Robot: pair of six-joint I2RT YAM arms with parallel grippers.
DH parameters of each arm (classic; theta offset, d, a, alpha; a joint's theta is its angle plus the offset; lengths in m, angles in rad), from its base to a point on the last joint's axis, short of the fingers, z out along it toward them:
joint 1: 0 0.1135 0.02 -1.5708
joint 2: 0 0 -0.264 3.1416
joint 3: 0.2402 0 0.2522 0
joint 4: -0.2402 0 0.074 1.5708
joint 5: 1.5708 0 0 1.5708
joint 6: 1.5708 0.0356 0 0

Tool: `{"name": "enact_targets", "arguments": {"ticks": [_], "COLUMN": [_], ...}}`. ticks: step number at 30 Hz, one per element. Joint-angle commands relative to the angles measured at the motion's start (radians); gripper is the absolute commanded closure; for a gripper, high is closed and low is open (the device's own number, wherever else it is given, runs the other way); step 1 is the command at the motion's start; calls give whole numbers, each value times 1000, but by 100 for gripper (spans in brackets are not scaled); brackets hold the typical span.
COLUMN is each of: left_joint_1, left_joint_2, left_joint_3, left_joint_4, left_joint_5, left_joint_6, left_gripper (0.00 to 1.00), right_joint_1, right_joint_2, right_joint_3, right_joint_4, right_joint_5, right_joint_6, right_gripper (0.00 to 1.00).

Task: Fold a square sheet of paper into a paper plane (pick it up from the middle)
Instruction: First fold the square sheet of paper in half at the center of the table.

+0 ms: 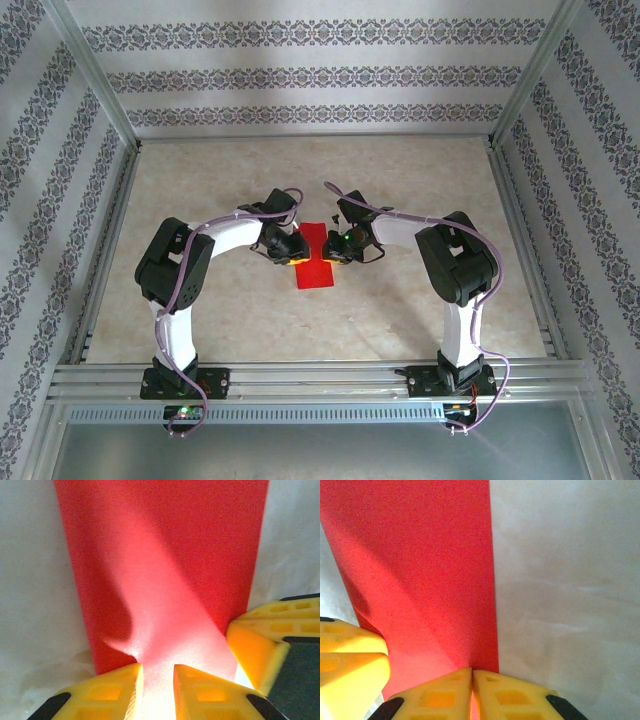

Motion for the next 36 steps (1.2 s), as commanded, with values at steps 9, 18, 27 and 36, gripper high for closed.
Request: {"name": "enact_targets", "arguments": {"ticks": [9, 18, 27, 36], "left_joint_1": [48, 54, -38, -32], "left_joint_2": [2, -121, -69, -66], "left_joint_3": [-47, -27, -79, -201], "left_joint_4": [-97, -72, 133, 144], "left_joint_5": [-94, -16, 52, 45], "left_joint_6": [74, 46, -120, -94], "left_gripper": [77, 77, 80, 80], "right_joint_1": [2, 2, 2, 2], "right_joint_2": [106, 103, 118, 117], "right_joint_3": [-76, -77, -72, -73], "right_joint_4": [-165, -167, -168, -173], "right_joint_5": [217, 218, 215, 217], "right_joint_6": [-3, -2, 5, 6], "right_gripper": [84, 84, 85, 85]}}
